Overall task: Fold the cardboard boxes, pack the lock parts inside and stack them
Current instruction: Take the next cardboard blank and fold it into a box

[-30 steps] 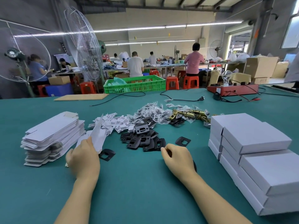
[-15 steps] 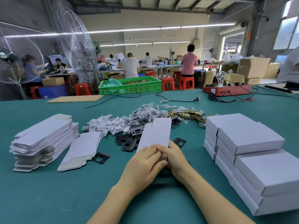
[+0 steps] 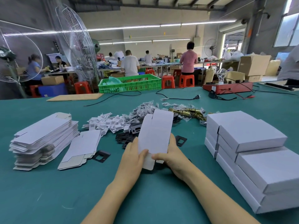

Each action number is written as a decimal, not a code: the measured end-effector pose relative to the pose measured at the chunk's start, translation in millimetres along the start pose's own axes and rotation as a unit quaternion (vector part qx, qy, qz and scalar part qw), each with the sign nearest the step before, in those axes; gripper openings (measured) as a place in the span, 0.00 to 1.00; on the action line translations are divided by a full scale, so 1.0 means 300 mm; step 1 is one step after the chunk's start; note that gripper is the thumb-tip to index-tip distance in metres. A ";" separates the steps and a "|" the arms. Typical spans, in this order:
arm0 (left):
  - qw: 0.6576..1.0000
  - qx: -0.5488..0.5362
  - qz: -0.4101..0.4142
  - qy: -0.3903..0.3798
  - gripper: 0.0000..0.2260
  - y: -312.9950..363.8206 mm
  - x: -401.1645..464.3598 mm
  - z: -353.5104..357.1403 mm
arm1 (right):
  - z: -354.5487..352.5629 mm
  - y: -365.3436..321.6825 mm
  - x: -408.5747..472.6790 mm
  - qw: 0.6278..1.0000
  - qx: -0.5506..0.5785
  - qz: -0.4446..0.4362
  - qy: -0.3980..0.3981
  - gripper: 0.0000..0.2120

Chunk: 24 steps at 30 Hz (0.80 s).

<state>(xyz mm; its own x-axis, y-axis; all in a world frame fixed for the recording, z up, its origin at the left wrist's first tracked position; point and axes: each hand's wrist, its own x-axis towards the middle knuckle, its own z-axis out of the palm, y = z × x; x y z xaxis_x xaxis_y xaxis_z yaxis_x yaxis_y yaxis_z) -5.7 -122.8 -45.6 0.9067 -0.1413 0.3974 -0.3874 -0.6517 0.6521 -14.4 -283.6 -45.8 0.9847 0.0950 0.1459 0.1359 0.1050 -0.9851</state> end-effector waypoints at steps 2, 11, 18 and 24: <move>1.000 -0.007 -0.009 0.012 0.19 0.007 0.002 0.002 | -0.005 0.008 0.002 0.999 -0.024 -0.010 -0.021 0.46; 0.991 -0.106 -0.073 -0.022 0.13 0.029 0.015 0.016 | 0.011 0.042 0.030 0.994 0.044 0.025 0.095 0.39; 0.997 0.055 -0.041 -0.044 0.11 0.034 0.001 0.025 | 0.029 0.011 0.012 0.991 -0.056 -0.051 0.107 0.36; 0.995 -0.097 -0.019 -0.007 0.11 0.044 -0.011 0.021 | 0.058 0.015 0.000 0.954 -0.235 -0.086 0.163 0.40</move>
<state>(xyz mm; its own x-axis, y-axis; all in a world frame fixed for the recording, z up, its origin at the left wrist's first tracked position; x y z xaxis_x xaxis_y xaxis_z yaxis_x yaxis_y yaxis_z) -12.6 -135.5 -42.4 0.9231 -0.1301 0.3620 -0.3762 -0.5017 0.7790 -15.6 -266.0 -48.6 0.9146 -0.2057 0.3481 0.2561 -0.3715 -0.8924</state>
